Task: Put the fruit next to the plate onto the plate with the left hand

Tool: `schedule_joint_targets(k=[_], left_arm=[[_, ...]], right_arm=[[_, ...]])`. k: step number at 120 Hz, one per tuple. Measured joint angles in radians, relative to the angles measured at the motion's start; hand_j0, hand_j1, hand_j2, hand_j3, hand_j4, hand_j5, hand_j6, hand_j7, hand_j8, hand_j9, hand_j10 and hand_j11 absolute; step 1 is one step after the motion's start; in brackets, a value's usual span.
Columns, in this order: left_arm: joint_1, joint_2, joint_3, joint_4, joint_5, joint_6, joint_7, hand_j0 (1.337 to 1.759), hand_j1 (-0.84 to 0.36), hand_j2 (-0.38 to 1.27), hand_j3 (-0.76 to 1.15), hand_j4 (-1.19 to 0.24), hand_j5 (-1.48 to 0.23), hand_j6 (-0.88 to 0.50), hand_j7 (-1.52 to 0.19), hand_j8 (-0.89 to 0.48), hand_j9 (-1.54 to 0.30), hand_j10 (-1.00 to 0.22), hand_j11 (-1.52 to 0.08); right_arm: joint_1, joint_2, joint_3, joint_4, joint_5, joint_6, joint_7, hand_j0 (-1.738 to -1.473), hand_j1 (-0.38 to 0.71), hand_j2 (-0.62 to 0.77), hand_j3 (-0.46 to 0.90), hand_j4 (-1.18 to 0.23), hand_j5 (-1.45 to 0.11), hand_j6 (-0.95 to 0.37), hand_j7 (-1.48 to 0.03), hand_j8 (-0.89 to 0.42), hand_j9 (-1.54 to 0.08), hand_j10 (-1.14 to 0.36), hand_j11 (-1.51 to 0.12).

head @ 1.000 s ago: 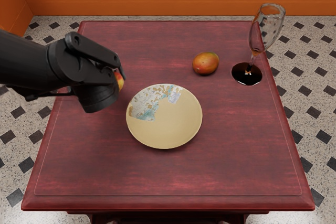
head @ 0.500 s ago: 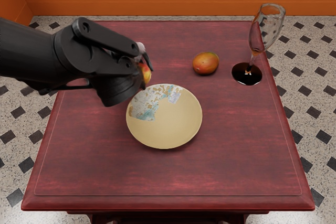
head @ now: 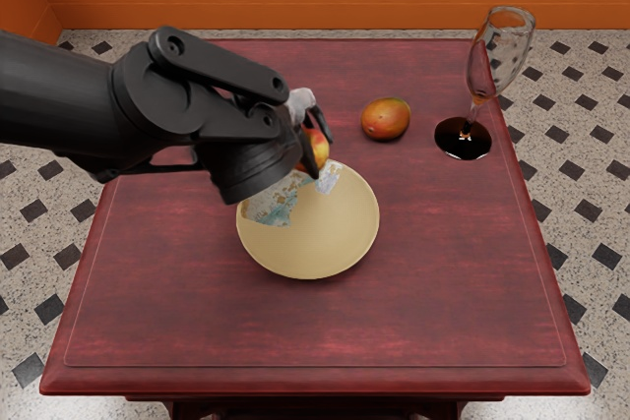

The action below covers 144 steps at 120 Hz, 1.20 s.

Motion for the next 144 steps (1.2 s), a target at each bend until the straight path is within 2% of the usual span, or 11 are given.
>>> schedule_joint_targets(k=[29,67,82,87,98,108,120,134,139,144], left_arm=[[-0.001,0.0,-0.006,-0.033,-0.002,-0.001,0.0,1.652,-0.28,0.22,0.0,-0.66,-0.97,-0.33,-0.95,-0.32,-0.94,-0.55,-0.94],[0.022,0.0,0.002,-0.039,-0.002,0.0,0.0,1.652,-0.29,0.2,0.0,-0.67,-0.96,-0.34,-0.95,-0.33,-0.94,-0.55,-0.94],[0.035,0.0,0.004,-0.039,-0.004,-0.001,0.0,1.652,-0.31,0.26,0.0,-0.66,-0.97,-0.31,-0.94,-0.32,-0.95,-0.54,-0.94],[0.038,0.0,0.004,-0.039,-0.003,0.0,0.0,1.653,-0.27,0.23,0.0,-0.61,-0.89,-0.32,-0.87,-0.32,-0.87,-0.52,-0.87],[0.039,0.0,0.004,-0.038,-0.001,-0.024,-0.001,1.655,-0.07,0.15,0.0,-0.41,-0.59,-0.22,-0.58,-0.22,-0.58,-0.35,-0.58],[0.037,0.0,0.004,-0.037,0.001,-0.045,-0.001,1.656,0.07,0.1,0.0,-0.28,-0.4,-0.15,-0.39,-0.15,-0.39,-0.23,-0.39],[0.037,0.0,0.005,-0.037,-0.008,-0.057,-0.004,1.657,0.17,0.06,0.0,-0.17,-0.25,-0.09,-0.24,-0.09,-0.24,-0.14,-0.24],[0.001,0.0,0.036,-0.041,-0.121,-0.062,-0.006,1.657,0.25,0.04,0.0,-0.1,-0.14,-0.05,-0.13,-0.05,-0.14,-0.08,-0.13],[0.002,0.083,0.047,-0.052,-0.163,-0.063,-0.005,1.657,0.27,0.03,0.0,-0.08,-0.11,-0.04,-0.11,-0.04,-0.11,-0.07,-0.11],[0.012,0.207,0.054,-0.061,-0.19,-0.088,-0.004,1.658,0.28,0.02,0.0,-0.06,-0.09,-0.04,-0.09,-0.04,-0.09,-0.05,-0.09]], right_arm=[[0.0,0.0,0.0,0.0,0.0,0.0,0.0,-1.658,-0.32,0.0,0.0,-0.02,-0.03,-0.02,-0.03,-0.02,-0.03,-0.02,-0.03],[0.0,0.0,0.0,0.0,0.0,0.0,0.0,-1.658,-0.32,0.0,0.0,-0.02,-0.03,-0.02,-0.03,-0.02,-0.03,-0.02,-0.03],[0.0,0.0,0.0,0.0,0.0,0.0,0.0,-1.658,-0.32,0.0,0.0,-0.02,-0.03,-0.02,-0.03,-0.02,-0.03,-0.02,-0.03],[0.0,0.0,0.0,0.0,0.0,0.0,0.0,-1.658,-0.32,0.0,0.0,-0.02,-0.03,-0.02,-0.03,-0.02,-0.03,-0.02,-0.03],[0.0,0.0,0.0,0.0,0.0,0.0,0.0,-1.658,-0.32,0.0,0.0,-0.02,-0.03,-0.02,-0.03,-0.02,-0.03,-0.02,-0.03],[0.0,0.0,0.0,0.0,0.0,0.0,0.0,-1.658,-0.32,0.0,0.0,-0.02,-0.03,-0.02,-0.03,-0.02,-0.03,-0.02,-0.03],[0.0,0.0,0.0,0.0,0.0,0.0,0.0,-1.658,-0.32,0.0,0.0,-0.02,-0.03,-0.02,-0.03,-0.02,-0.03,-0.02,-0.03],[0.0,0.0,0.0,0.0,0.0,0.0,0.0,-1.658,-0.32,0.0,0.0,-0.02,-0.03,-0.02,-0.03,-0.02,-0.03,-0.02,-0.03],[0.0,0.0,0.0,0.0,0.0,0.0,0.0,-1.658,-0.32,0.0,0.0,-0.02,-0.03,-0.02,-0.03,-0.02,-0.03,-0.02,-0.03],[0.0,0.0,0.0,0.0,0.0,0.0,0.0,-1.658,-0.32,0.0,0.0,-0.02,-0.03,-0.02,-0.03,-0.02,-0.03,-0.02,-0.03]])
